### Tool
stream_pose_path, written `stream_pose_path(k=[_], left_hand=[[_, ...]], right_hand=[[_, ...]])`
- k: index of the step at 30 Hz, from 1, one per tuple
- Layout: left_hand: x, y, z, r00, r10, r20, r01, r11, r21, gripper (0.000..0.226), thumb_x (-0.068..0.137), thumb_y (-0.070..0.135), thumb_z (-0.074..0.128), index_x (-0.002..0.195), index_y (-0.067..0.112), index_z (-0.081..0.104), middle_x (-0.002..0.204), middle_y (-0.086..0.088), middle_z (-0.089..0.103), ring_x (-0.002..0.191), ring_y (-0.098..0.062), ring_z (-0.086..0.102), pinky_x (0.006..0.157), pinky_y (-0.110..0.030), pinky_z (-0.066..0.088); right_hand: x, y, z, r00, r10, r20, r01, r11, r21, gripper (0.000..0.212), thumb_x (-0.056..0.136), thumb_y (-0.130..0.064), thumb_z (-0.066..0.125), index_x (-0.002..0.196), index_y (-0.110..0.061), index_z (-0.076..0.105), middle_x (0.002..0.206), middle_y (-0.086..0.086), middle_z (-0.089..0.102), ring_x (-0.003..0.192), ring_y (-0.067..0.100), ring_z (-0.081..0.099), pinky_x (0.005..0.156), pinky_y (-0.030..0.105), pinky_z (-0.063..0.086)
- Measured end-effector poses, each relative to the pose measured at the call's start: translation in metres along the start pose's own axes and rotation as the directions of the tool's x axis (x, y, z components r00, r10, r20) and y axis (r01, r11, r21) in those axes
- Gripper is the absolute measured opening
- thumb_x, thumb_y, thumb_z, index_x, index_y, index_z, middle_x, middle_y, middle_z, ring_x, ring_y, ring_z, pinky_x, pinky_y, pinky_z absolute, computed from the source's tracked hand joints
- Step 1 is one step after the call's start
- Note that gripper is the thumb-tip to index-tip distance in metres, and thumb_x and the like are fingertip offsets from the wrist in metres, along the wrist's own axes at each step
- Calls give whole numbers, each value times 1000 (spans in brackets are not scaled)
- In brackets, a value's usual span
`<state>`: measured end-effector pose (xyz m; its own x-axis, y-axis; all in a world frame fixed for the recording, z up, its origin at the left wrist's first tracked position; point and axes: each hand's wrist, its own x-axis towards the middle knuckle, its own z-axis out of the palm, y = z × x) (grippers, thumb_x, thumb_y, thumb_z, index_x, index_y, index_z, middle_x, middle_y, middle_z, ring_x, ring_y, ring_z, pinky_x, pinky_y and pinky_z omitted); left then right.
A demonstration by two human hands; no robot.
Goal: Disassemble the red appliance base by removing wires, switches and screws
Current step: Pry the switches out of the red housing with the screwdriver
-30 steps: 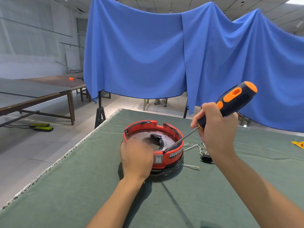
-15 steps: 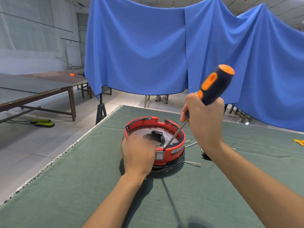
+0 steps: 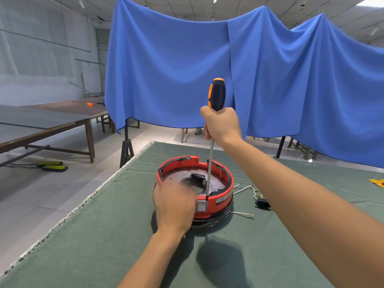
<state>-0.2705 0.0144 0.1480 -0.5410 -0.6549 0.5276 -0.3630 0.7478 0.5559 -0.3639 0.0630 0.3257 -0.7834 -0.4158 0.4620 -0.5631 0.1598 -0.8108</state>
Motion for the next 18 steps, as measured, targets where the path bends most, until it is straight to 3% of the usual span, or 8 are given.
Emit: stream_pose_path(k=[6, 11, 18], left_hand=[[1, 1, -1, 1000, -10, 11, 10, 1000, 5, 32, 95, 30, 40, 76, 20, 62, 92, 7, 62, 103, -10, 45, 110, -42, 24], [3, 3, -1, 1000, -14, -21, 14, 1000, 1, 31, 94, 26, 43, 75, 16, 65, 88, 6, 63, 102, -13, 46, 109, -42, 24], [1, 3, -1, 1000, -10, -27, 9, 1000, -11, 32, 94, 24, 45, 70, 15, 64, 84, 4, 62, 100, -16, 46, 107, -42, 25]], right_hand=[[5, 4, -4, 1000, 13, 18, -14, 998, 60, 33, 81, -28, 53, 53, -11, 48, 39, 0, 53, 33, 7, 43, 49, 26, 37], [-23, 16, -28, 985, -51, -166, 90, 967, 237, 27, 69, -29, 51, 49, -13, 44, 36, 1, 48, 36, 13, 41, 40, 19, 32], [-64, 60, -63, 894, 199, -401, 116, 763, 636, 25, 67, -23, 52, 44, -17, 45, 39, 2, 43, 31, 16, 40, 37, 13, 22]])
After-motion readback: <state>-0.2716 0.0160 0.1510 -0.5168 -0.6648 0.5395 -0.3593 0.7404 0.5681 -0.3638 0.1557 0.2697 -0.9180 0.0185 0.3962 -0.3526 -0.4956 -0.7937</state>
